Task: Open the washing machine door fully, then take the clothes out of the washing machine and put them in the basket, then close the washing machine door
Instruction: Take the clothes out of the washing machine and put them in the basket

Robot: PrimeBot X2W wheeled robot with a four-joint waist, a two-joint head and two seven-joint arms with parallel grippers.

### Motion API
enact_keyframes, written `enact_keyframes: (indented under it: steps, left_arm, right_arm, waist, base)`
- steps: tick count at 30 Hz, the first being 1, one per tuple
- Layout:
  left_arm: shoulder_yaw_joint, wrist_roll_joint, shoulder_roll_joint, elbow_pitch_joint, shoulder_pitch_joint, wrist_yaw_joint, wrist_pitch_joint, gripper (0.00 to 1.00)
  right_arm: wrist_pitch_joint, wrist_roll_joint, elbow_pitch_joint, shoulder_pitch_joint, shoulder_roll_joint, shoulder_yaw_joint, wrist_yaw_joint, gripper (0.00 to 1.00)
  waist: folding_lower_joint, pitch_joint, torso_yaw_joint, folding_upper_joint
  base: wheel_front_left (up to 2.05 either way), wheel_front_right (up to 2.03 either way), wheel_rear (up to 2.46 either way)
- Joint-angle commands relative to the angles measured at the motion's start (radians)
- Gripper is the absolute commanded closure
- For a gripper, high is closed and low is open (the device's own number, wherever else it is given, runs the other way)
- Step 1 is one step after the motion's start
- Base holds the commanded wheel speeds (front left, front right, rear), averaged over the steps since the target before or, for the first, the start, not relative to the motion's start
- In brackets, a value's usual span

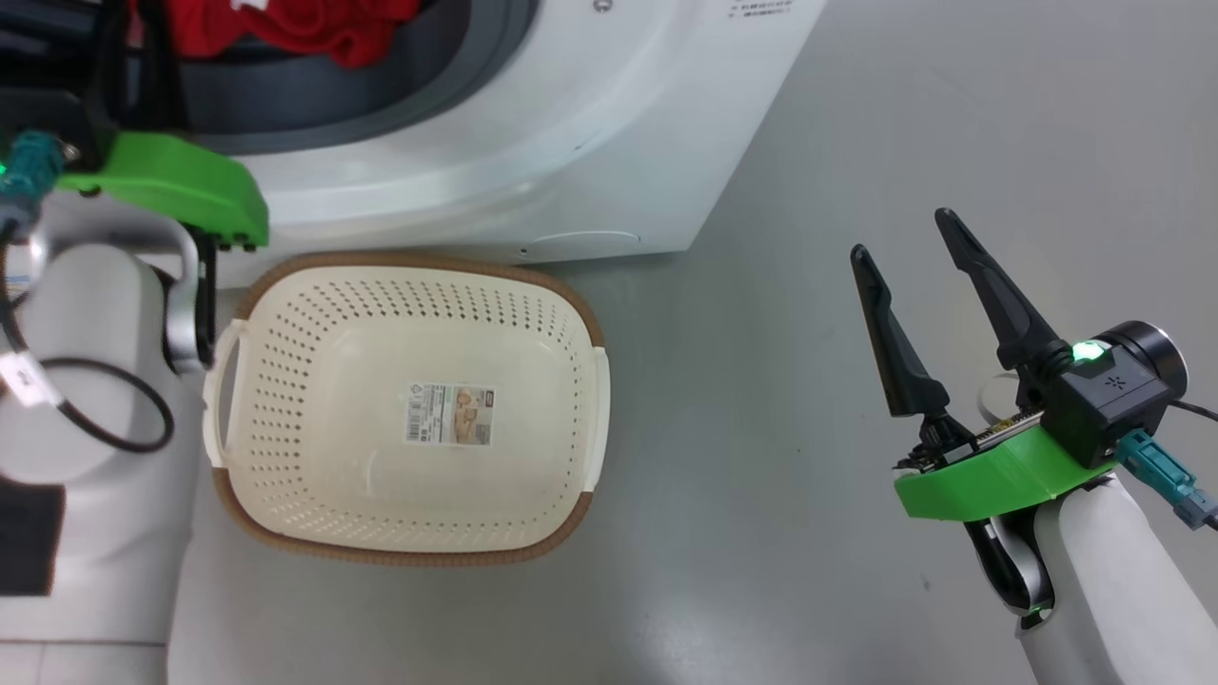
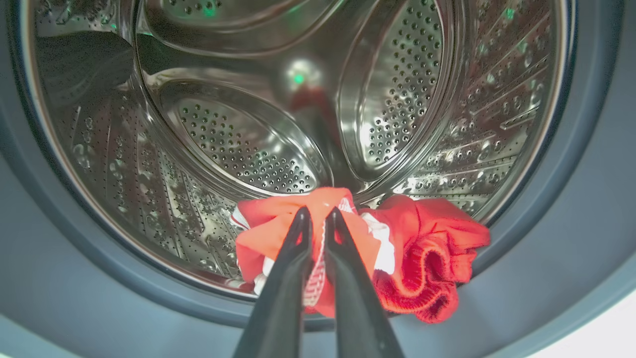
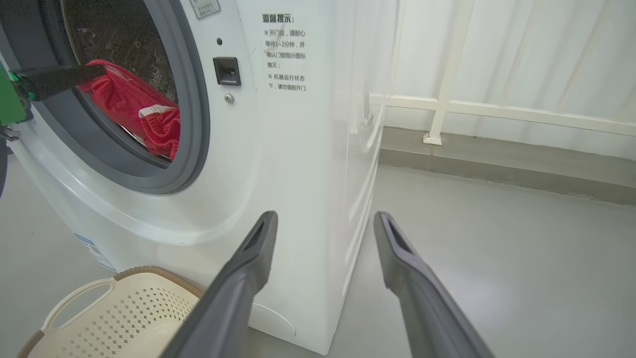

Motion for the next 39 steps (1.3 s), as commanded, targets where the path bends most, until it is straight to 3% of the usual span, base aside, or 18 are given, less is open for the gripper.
enact_keyframes:
  steps: [1,23,39]
  left_arm:
    - [0.029,-0.008,0.030,-0.053,0.031,-0.001,-0.012,1.00]
    - [0.034,-0.012,-0.012,-0.369,0.367,-0.011,-0.012,1.00]
    - [-0.002,-0.012,-0.028,-0.660,0.557,0.034,0.074,1.00]
  right_arm:
    - [-0.006,-0.011,-0.028,0.029,-0.004,0.011,0.005,0.00]
    - [-0.006,-0.014,-0.011,0.133,0.006,-0.009,0.005,0.00]
    - [-0.006,-0.014,-0.013,0.169,0.006,-0.017,0.005,0.00]
  waist:
    - [0.0000,-0.031,0.017,-0.0001]
    - [0.0000,-0.244,0.065,-0.0001]
    - [0.0000,-0.297,0.068,-0.0001]
  base:
    - [0.00,0.00,0.00]
    - [0.00,0.00,0.00]
    - [0.00,0.00,0.00]
